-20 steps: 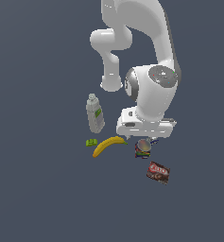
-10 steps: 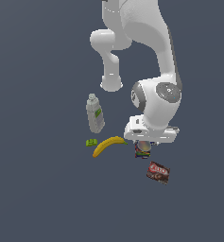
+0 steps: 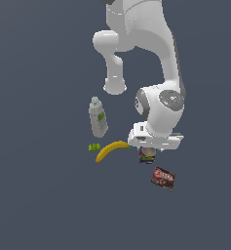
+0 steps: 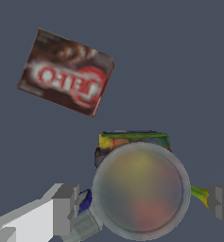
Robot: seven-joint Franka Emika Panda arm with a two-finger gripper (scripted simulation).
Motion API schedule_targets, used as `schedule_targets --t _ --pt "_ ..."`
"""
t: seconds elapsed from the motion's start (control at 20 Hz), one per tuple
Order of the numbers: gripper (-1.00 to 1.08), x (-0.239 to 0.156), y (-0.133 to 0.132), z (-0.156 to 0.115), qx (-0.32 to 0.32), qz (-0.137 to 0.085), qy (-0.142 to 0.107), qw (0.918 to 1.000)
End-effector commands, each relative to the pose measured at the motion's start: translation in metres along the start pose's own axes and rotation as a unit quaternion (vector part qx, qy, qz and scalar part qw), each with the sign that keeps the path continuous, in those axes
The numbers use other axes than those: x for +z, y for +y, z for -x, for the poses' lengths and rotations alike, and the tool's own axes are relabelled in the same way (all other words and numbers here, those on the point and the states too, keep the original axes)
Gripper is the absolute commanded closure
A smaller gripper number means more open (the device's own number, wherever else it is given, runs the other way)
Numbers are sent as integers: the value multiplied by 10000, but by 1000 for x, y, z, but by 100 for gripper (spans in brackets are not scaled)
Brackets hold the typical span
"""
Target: Pick up a designated object from a clutter of objects.
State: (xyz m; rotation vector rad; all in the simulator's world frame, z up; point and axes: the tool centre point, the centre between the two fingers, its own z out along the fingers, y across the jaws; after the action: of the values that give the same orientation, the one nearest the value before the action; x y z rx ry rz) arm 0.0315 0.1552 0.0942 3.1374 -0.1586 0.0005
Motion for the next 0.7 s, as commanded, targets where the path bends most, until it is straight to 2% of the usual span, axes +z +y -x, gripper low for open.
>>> schedule_targets --t 0.0,0.45,0.5,0.65 --pt "-92 13 0 1 3 1 -4 10000" --pt "-92 36 -1 0 10 -1 -2 10000" --pt "108 36 -1 0 10 -1 -2 10000" --pt "108 36 -1 0 10 -1 -2 10000"
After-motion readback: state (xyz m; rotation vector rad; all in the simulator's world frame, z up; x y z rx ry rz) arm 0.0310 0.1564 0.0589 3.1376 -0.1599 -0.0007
